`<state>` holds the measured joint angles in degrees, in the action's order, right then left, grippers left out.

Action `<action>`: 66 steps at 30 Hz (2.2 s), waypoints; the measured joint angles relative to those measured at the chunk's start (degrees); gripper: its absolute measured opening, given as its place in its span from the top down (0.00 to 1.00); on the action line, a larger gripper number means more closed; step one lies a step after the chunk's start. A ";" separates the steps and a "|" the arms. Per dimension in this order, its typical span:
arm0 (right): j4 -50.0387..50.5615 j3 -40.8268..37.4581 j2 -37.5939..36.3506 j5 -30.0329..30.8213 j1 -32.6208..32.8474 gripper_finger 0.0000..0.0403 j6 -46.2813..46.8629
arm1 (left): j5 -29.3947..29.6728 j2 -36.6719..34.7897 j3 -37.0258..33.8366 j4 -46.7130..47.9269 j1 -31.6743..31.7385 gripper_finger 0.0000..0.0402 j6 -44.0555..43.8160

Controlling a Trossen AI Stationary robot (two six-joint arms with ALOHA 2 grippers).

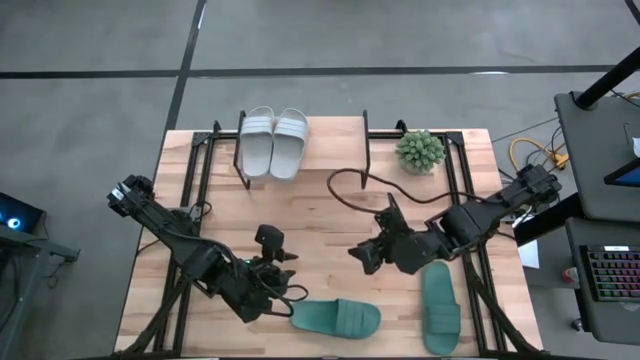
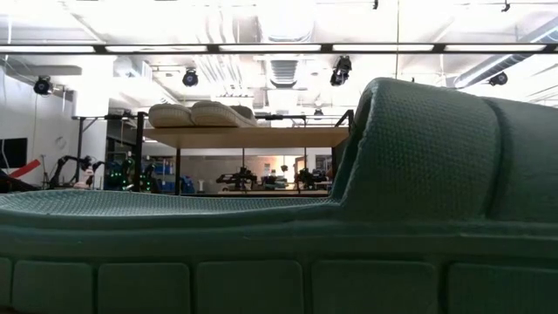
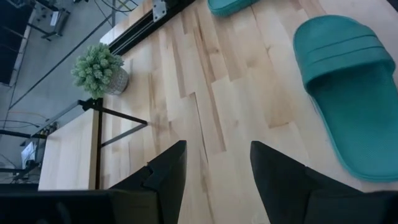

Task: Pick and place slides into the shelf
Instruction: Put the left green slipper on the shelf

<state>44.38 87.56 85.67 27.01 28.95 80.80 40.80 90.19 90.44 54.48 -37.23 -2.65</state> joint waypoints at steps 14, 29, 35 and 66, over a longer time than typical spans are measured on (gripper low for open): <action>-4.22 -8.81 0.00 0.00 5.27 0.52 12.13 | 0.24 0.00 -0.10 0.02 0.00 0.59 0.16; -23.67 -23.59 0.04 -0.02 8.75 0.52 21.20 | 0.23 0.00 -0.10 0.02 0.01 0.59 0.10; -23.89 -26.20 0.04 -0.01 9.96 0.52 24.87 | 2.10 0.00 -0.10 0.02 0.02 0.59 0.09; -41.64 -32.80 10.78 -3.30 13.94 0.52 30.31 | 6.64 0.00 -0.10 0.00 0.52 0.59 0.08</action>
<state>2.74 54.76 96.45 23.71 42.89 111.11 47.44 90.19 90.35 54.48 -36.71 -2.57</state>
